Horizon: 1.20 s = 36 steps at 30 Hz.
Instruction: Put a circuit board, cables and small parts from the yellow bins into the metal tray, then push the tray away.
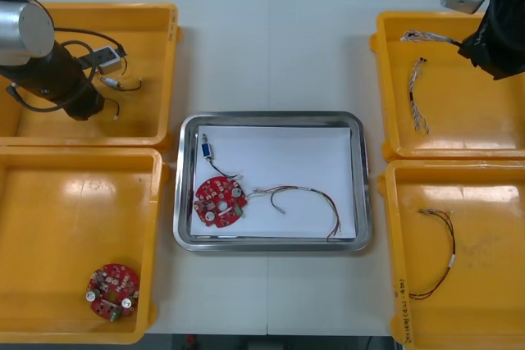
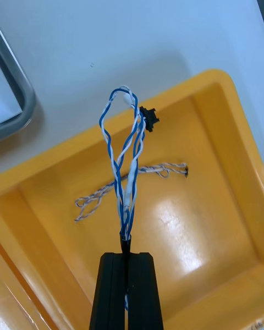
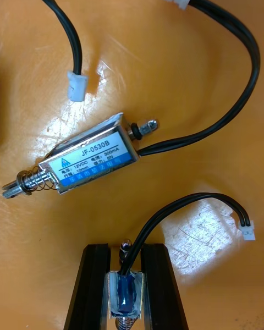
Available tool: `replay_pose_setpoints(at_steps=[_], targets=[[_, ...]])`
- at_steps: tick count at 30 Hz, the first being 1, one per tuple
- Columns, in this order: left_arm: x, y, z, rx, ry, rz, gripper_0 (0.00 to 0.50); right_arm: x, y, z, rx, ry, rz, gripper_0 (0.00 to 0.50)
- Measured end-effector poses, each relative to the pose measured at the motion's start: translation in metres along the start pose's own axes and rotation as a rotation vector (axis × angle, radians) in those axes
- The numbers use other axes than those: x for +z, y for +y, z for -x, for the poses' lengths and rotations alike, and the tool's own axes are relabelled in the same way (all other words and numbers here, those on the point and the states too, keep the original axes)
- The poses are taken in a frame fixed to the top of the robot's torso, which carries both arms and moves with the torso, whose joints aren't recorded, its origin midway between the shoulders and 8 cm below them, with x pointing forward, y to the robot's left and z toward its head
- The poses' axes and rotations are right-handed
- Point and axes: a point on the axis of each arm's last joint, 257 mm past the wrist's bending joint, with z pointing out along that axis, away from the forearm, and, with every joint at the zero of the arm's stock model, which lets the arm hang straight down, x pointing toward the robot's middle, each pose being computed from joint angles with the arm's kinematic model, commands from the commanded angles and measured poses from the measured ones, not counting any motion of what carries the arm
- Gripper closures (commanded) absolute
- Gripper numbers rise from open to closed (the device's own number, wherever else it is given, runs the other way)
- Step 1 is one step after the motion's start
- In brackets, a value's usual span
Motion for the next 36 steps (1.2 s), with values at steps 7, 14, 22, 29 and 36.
replay_pose_setpoints(at_steps=[7, 14, 22, 29, 36], targets=[[-0.004, -0.012, -0.006, 0.000, 0.030, -0.046, 0.500, -0.005, 0.032, 0.047, -0.200, -0.025, -0.021, 0.500], [-0.028, -0.021, 0.007, 0.041, 0.027, -0.078, 0.500, 0.011, 0.079, 0.078, -0.305, -0.032, 0.037, 0.500], [-0.060, -0.032, 0.019, 0.070, 0.031, -0.105, 0.500, 0.031, 0.125, 0.095, -0.412, -0.018, 0.111, 0.500], [-0.088, -0.036, 0.027, -0.136, 0.043, -0.099, 0.500, 0.051, 0.162, 0.100, -0.499, 0.025, 0.160, 0.500], [-0.113, -0.047, 0.035, -0.200, 0.065, -0.068, 0.500, 0.089, 0.184, 0.105, -0.509, 0.021, 0.211, 0.500]])
